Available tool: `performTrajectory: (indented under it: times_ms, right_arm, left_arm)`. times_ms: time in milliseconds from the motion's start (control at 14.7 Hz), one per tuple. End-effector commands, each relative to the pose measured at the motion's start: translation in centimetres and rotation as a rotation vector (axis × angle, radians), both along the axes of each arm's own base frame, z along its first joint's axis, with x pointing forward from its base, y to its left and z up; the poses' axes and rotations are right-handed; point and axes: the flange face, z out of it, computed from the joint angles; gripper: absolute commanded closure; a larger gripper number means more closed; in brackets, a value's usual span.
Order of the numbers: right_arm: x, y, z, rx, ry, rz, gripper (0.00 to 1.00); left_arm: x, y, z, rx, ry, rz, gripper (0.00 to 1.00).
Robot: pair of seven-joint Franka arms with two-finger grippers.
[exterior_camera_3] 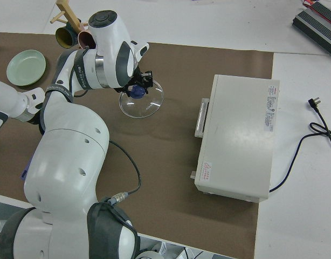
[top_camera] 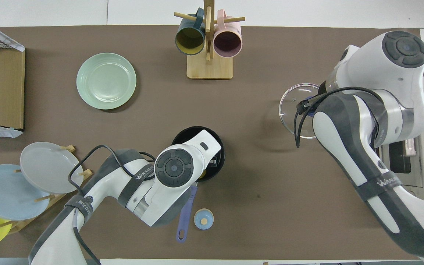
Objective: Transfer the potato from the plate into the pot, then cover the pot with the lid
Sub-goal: 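Carry the potato over the black pot with the left gripper and release it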
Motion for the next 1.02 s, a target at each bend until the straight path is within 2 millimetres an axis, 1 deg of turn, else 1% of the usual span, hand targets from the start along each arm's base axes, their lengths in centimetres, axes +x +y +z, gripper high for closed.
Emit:
performTrajectory:
  times_ms: [0, 136, 407, 475, 543, 611, 679, 950]
  right_arm:
    - [-0.6, 1.1, 1.7, 0.002, 0.0, 0.016, 1.0]
    - [-0.8, 1.5, 2.0, 0.004, 0.002, 0.018, 1.0]
    - [-0.8, 1.4, 3.0, 0.01, 0.016, 0.003, 1.0]
    - [-0.9, 1.4, 3.0, 0.009, 0.022, 0.004, 1.0]
    - [-0.9, 1.4, 3.1, 0.008, 0.023, 0.003, 1.0]
    - [-0.9, 1.6, 3.1, 0.009, 0.022, 0.0, 1.0]
    - [-0.9, 1.6, 3.4, 0.009, 0.019, -0.009, 1.0]
    - [-0.5, 1.6, 4.5, 0.008, 0.027, -0.011, 1.0]
  left_arm:
    - [-0.3, -0.2, -0.9, -0.006, -0.015, -0.018, 1.0]
    - [-0.5, -0.5, -1.5, -0.004, -0.013, -0.024, 1.0]
    - [-0.6, -0.6, -1.5, -0.003, -0.014, -0.033, 1.0]
    - [-0.6, -0.6, -1.6, -0.001, -0.014, -0.047, 0.86]
    - [-0.6, -0.6, -1.6, -0.001, -0.014, -0.054, 0.5]
    - [-0.5, -0.5, -1.6, 0.001, -0.012, -0.055, 0.31]
    - [-0.5, -0.5, -1.6, 0.0, -0.013, -0.055, 0.25]
    - [-0.2, -0.1, -1.5, 0.006, -0.008, -0.05, 0.2]
